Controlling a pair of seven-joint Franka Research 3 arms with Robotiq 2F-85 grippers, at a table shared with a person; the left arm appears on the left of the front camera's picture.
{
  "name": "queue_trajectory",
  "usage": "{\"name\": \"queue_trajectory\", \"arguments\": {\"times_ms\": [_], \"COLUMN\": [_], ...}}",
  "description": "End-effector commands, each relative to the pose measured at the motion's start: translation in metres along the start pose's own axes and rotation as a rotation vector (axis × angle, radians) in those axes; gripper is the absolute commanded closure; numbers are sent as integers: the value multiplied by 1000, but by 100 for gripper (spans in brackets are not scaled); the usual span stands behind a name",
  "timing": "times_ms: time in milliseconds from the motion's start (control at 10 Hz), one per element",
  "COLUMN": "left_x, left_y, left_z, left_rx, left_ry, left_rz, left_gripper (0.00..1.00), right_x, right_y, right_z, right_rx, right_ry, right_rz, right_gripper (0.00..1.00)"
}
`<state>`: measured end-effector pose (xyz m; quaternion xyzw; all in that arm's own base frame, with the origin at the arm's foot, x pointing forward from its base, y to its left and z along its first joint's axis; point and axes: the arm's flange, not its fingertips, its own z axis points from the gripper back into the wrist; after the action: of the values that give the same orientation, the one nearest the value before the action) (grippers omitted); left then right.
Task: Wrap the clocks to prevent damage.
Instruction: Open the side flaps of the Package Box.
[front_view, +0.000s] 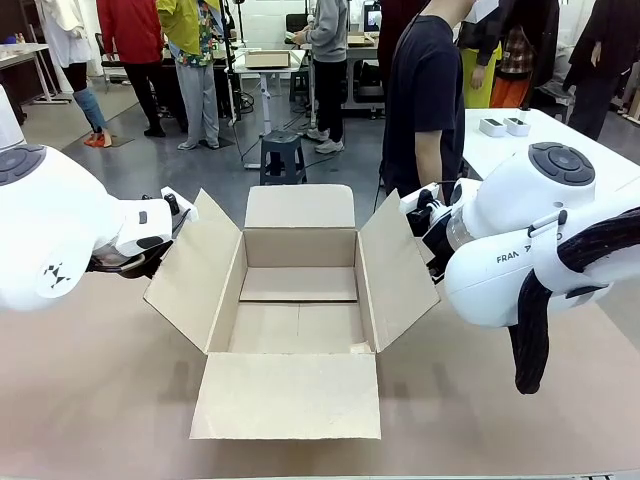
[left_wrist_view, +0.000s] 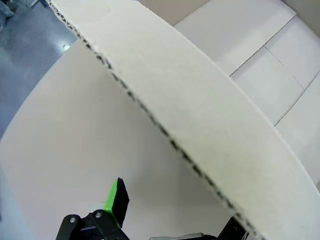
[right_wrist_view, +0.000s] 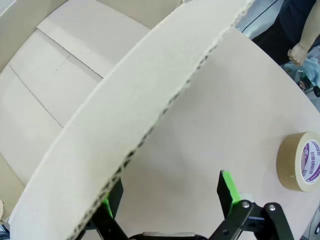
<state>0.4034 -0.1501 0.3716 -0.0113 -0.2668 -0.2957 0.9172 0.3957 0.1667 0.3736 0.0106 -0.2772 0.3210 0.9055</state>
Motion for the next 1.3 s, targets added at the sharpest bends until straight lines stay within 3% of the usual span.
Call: {"name": "queue_trajectory", "arguments": {"times_ms": [0, 600, 900, 1200], "left_x": [0, 0, 2, 3], "left_y": [0, 0, 46, 69], "left_z": [0, 0, 69, 150], "left_rx": [0, 0, 33, 70], "left_ry": [0, 0, -6, -29], "left_rz": [0, 0, -42, -75], "left_gripper": [0, 0, 0, 0], "right_x": [0, 0, 0, -3], "right_y": [0, 0, -42, -76], "right_z": [0, 0, 52, 135], "right_rx": [0, 0, 29, -93], "right_ry": [0, 0, -4, 15], "right_rz": [0, 0, 111, 83], "right_gripper": [0, 0, 0, 0]}}
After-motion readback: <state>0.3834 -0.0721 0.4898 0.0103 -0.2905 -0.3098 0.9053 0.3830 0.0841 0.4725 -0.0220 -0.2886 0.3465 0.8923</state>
